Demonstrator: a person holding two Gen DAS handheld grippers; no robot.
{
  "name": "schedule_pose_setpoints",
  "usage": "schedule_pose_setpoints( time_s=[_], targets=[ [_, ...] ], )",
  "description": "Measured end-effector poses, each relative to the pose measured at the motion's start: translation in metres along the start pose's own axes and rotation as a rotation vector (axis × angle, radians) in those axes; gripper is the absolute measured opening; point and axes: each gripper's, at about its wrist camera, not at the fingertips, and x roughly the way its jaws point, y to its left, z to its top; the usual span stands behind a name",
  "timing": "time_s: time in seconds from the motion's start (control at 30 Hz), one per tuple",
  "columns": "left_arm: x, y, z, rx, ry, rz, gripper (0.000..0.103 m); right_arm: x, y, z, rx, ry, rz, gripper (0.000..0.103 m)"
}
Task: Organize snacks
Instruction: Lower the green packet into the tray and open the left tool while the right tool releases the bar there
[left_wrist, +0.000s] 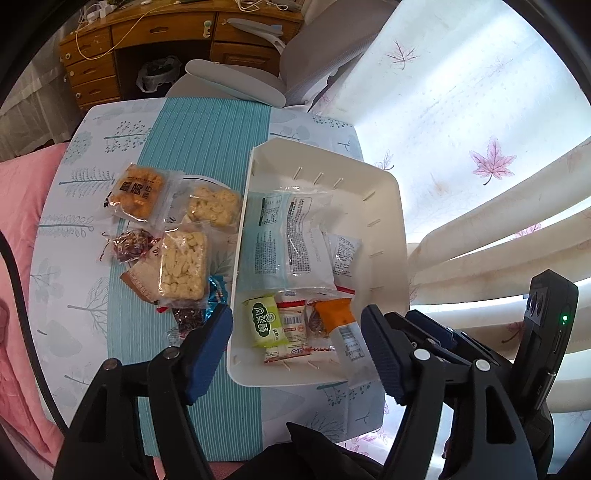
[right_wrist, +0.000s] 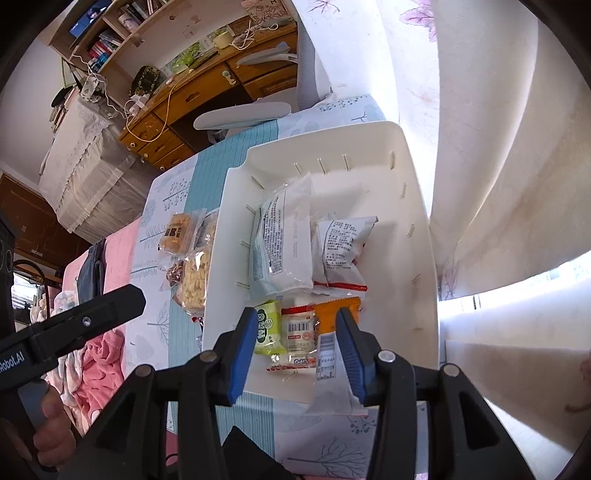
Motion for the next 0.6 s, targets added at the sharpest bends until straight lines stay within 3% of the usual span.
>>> schedule_pose_setpoints(
  time_s=[0.6],
  targets=[
    [-0.035,0.071,-0.025,-0.019,-0.021,-0.004,0.071,0.013,0.051,-0.023,0.024,0.022,-0.018,0.048]
  ],
)
